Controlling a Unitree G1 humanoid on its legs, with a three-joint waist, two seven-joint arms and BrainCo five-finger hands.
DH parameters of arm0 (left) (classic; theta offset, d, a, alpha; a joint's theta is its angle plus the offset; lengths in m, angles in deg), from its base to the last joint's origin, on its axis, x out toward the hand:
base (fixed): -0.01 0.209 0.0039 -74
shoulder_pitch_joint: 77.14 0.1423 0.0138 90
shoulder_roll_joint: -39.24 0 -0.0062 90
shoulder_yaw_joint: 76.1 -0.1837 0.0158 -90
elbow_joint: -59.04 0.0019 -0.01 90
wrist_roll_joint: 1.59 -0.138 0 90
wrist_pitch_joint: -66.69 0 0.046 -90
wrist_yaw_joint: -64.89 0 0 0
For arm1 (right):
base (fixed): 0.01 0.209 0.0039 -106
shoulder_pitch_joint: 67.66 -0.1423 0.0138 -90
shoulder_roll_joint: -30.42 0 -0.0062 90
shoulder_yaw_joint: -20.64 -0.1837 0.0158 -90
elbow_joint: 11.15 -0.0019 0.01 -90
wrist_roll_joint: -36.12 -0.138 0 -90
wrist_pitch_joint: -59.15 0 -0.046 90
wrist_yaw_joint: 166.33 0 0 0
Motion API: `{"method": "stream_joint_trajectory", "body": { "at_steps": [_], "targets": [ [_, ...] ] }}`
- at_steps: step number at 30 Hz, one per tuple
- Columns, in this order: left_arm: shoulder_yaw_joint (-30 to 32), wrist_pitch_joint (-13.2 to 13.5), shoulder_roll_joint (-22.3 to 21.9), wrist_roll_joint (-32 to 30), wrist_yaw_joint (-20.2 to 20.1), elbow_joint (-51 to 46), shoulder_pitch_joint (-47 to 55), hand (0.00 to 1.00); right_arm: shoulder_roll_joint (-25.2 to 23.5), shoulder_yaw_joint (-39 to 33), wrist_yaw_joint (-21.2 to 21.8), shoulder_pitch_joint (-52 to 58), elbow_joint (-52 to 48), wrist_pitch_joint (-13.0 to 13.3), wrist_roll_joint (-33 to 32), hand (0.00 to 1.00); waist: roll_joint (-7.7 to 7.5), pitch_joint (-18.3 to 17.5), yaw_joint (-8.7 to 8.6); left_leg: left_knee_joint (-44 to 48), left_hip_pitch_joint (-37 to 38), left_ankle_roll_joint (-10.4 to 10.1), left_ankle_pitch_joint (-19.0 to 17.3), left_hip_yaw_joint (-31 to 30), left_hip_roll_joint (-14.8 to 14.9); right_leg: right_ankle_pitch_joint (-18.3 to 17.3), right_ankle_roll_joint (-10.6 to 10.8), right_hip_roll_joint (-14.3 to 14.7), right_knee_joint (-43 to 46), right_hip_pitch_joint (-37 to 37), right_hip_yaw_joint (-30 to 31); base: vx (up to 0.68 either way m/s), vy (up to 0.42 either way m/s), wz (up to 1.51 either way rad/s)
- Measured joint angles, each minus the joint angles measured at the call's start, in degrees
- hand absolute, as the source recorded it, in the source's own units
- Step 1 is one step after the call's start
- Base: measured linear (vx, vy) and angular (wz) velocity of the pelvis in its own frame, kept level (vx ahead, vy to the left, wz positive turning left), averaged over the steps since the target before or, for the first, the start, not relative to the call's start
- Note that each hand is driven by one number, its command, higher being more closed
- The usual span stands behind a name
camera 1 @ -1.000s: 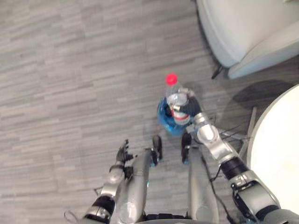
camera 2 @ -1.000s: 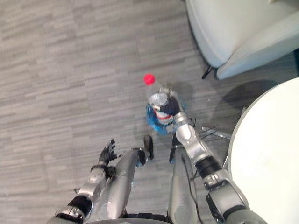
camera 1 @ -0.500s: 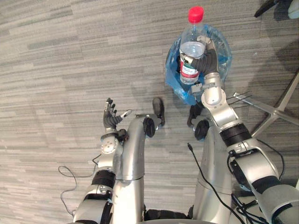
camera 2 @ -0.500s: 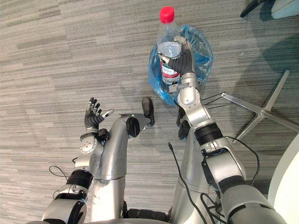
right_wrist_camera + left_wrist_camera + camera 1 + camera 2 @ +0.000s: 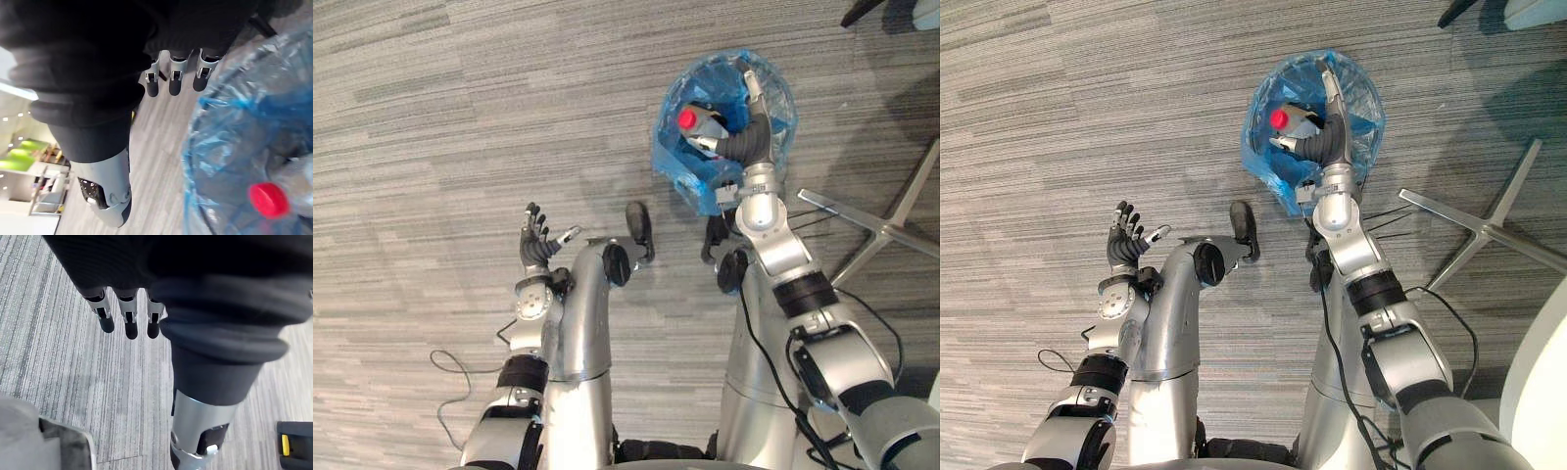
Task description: Gather rubbish on tea table into small bin, then transfer packed bag to large trash can.
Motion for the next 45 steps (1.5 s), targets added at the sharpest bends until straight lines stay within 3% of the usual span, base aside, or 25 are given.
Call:
{"method": "stream_joint_trajectory", "body": {
  "at_steps": [7, 14, 15, 23, 34, 40, 45],
  "targets": [
    [-0.2, -0.2, 0.1, -2.2, -0.1, 1.2, 0.0, 0.00, 1.8, 4.7, 1.6, 3.9, 2.8, 0.3, 10.0, 0.00, -0.77, -0.4, -2.10, -4.0, 2.8, -0.9, 0.6, 1.5, 0.9, 2.1, -0.2, 0.4, -4.9, 2.9, -0.2, -0.08, 0.021, -0.03],
    [-0.2, 0.5, 0.1, -2.2, -0.1, 2.9, -1.0, 0.00, 0.5, 11.1, 5.5, -1.2, 21.3, -2.3, 18.3, 0.00, -1.07, -0.5, -1.93, -5.9, 2.3, -0.8, 1.2, 1.8, 0.6, 2.7, 0.0, 0.4, -6.0, 2.2, -0.2, -0.04, 0.022, 0.02],
    [-0.2, 0.6, 0.1, -2.2, -0.1, 3.6, -1.9, 0.00, 0.2, 11.7, 6.3, -2.3, 23.4, -2.8, 18.6, 1.00, -1.07, -0.5, -1.95, -6.3, 1.7, -0.7, 1.5, 1.8, 0.3, 2.7, 0.0, 0.1, -6.0, 1.4, -0.2, -0.05, 0.024, 0.11],
    [-0.2, 1.3, 0.1, -2.2, -0.2, 5.6, -6.3, 0.00, -0.8, 12.1, 8.9, -9.7, 30.7, -5.4, 19.6, 1.00, -1.07, -0.5, -0.74, -6.5, -2.2, -0.4, 2.8, 0.8, -1.2, 2.0, -0.6, -1.2, -4.2, -2.5, -0.9, -0.05, 0.024, 0.14],
    [-0.1, 0.7, 0.5, -2.2, -1.2, 5.9, -6.9, 0.00, -0.7, 13.1, 8.8, -8.5, 22.2, -5.2, 13.9, 1.00, -1.08, -0.5, -0.75, -5.0, -2.3, -0.4, 2.8, -0.6, -0.9, 1.4, -1.0, -1.2, -3.3, -1.6, -2.0, -0.07, 0.028, 0.02],
    [-2.4, -1.4, -0.6, -2.2, -1.4, 6.0, -5.8, 0.00, -1.7, 10.7, 8.8, -4.8, 14.2, -4.0, 8.5, 1.00, -1.21, -0.6, -0.92, -5.6, 2.7, -0.5, 2.7, -1.1, -0.6, 1.2, -0.6, -1.2, -4.6, 4.3, -3.1, -0.09, 0.022, 0.02],
    [-4.5, -3.0, -1.4, -2.5, -2.0, 5.9, -0.4, 0.00, -5.8, 6.5, 9.4, 4.5, 6.2, -3.4, -0.2, 1.00, -2.53, -1.3, -2.04, -12.2, 14.7, -1.4, 3.3, 0.1, -0.5, 1.5, -1.0, -1.3, -11.0, 16.6, -4.4, -0.06, -0.008, 0.13]
  ]
}}
